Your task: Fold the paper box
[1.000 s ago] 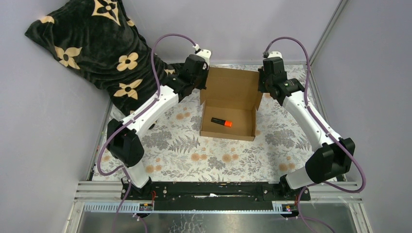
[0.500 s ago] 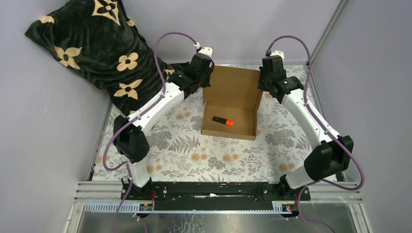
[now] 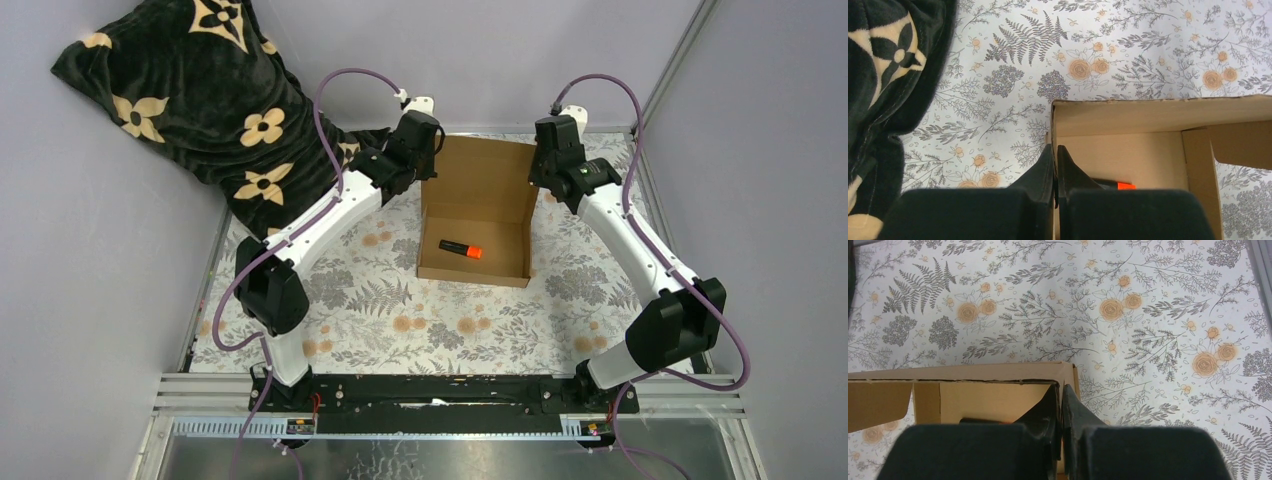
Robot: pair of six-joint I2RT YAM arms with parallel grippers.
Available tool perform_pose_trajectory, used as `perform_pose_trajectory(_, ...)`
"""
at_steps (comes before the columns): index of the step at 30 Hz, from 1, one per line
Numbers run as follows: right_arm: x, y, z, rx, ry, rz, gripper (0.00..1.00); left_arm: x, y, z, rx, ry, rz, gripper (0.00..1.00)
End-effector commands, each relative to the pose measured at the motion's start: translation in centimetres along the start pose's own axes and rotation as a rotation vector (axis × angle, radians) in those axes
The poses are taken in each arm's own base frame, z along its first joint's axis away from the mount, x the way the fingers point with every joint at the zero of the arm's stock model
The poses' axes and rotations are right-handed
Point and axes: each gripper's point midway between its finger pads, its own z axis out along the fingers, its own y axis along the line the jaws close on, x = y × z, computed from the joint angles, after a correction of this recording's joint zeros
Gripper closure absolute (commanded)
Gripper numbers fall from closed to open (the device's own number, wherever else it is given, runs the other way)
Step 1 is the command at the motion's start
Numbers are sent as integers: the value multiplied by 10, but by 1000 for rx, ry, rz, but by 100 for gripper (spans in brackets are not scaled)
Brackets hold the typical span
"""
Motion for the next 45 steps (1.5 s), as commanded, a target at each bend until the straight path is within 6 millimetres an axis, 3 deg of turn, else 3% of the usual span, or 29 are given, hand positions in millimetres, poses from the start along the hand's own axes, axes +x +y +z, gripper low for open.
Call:
perform_pose_trajectory(1,-19,54,-10,-169,-88,78,100,4,-52,-2,134,12,-67,98)
perform_pose_trajectory(18,-7,66,-7,-162,-115,99,100,3,-55,-10,63,-34,-198,98)
perform_pose_trajectory(34,3,64,-15,-168,-126,93,100,7,-65,-17,40,-50,-301,100)
perform_pose_trajectory(45,22,51,-26,-171,-135,83,100,38,-76,-33,12,-65,-292,100)
